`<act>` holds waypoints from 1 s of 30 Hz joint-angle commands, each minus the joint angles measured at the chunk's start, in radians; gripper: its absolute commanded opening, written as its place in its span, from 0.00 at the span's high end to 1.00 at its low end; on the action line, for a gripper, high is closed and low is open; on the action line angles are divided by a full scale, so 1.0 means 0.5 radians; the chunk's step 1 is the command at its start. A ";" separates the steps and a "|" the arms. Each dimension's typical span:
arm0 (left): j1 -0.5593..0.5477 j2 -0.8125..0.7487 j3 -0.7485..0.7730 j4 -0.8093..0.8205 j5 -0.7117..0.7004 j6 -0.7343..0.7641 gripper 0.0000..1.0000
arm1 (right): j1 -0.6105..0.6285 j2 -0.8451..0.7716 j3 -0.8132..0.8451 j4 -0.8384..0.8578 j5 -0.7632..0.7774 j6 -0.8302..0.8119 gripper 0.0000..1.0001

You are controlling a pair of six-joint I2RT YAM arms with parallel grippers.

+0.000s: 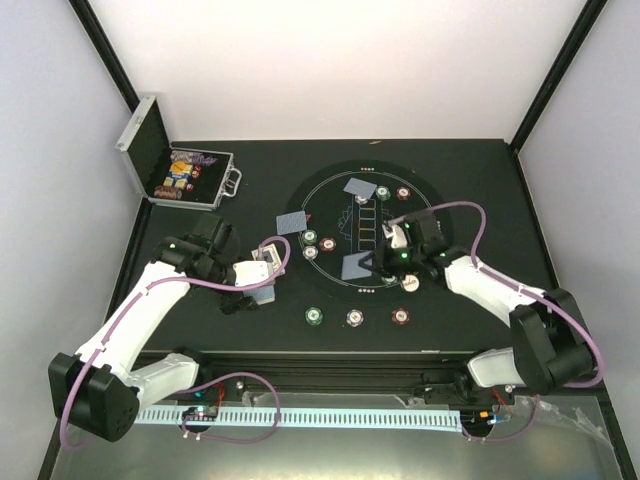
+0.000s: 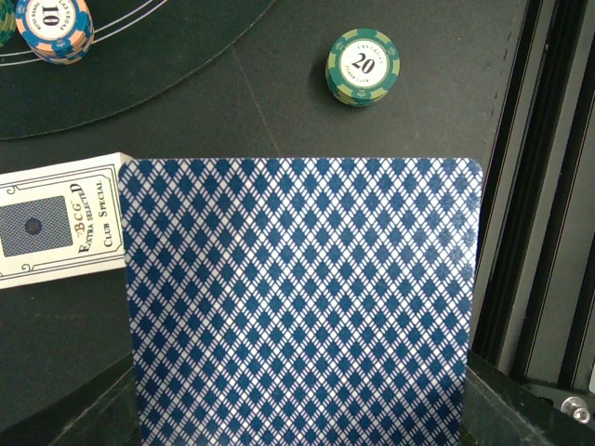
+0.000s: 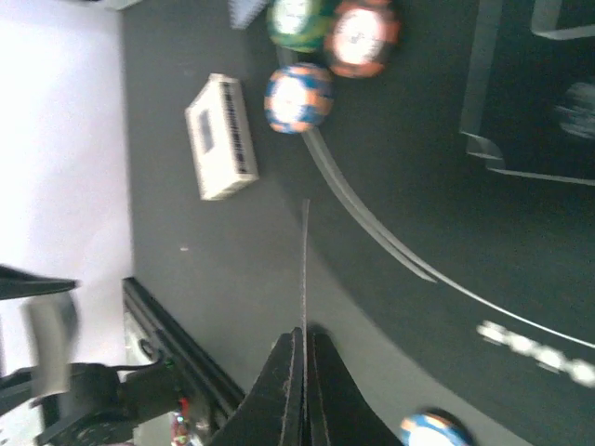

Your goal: Distribute texas hold em gaming equipment

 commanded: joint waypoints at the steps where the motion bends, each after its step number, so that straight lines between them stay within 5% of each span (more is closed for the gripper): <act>1: 0.003 -0.033 0.052 -0.010 0.010 0.028 0.98 | -0.173 -0.025 -0.179 -0.154 -0.032 -0.185 0.99; 8: 0.003 -0.027 0.061 -0.020 0.004 0.028 0.98 | -0.246 0.110 -0.274 -0.035 -0.037 -0.188 0.99; 30: 0.003 -0.039 0.035 -0.013 -0.027 0.058 0.98 | -0.887 -0.003 -0.184 -0.442 0.063 -0.471 0.99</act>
